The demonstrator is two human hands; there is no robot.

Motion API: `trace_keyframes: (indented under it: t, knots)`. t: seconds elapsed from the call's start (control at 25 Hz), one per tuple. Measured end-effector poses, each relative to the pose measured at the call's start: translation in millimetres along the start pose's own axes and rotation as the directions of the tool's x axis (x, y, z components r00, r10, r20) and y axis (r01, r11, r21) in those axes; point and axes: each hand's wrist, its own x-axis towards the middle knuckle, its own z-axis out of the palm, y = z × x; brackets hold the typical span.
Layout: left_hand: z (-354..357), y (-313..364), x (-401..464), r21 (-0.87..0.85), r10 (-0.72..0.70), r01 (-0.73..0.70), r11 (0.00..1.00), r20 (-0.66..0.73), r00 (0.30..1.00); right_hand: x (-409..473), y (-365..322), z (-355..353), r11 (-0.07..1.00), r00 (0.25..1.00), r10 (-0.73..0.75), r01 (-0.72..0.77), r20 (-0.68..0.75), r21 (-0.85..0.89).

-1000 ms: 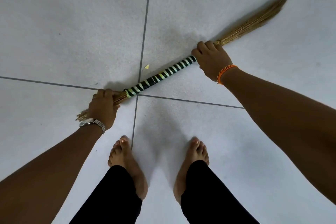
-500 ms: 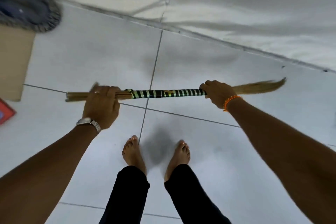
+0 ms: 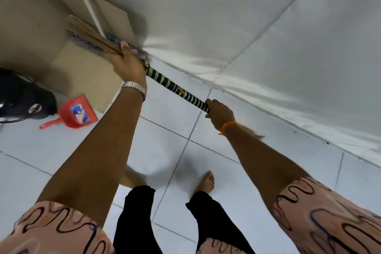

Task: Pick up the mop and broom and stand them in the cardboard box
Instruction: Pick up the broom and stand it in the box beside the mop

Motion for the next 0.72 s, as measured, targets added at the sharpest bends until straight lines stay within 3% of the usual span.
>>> trace_keyframes:
  t: [0.12,0.24,0.4,0.6,0.72]
  knots:
    - [-22,92,58,-0.205,0.087,-0.056,0.977,0.146,0.986,24,-122,-1,0.998,0.994,-0.042,0.046,-0.101,0.033]
    - [-32,148,100,-0.189,0.231,-0.184,0.964,0.261,0.937,60,-204,0,0.992,0.984,-0.030,0.052,-0.175,0.118]
    - [-76,192,174,-0.159,0.401,-0.369,0.916,0.386,0.831,109,-335,0,0.917,0.976,-0.062,0.139,-0.210,0.374]
    - [-123,180,275,0.086,0.319,-0.457,0.885,0.603,0.731,179,-468,2,0.833,0.968,-0.094,0.204,-0.232,0.514]
    - [-129,190,341,0.214,0.206,-0.599,0.771,0.807,0.554,231,-519,-4,0.787,0.967,-0.109,0.225,-0.228,0.574]
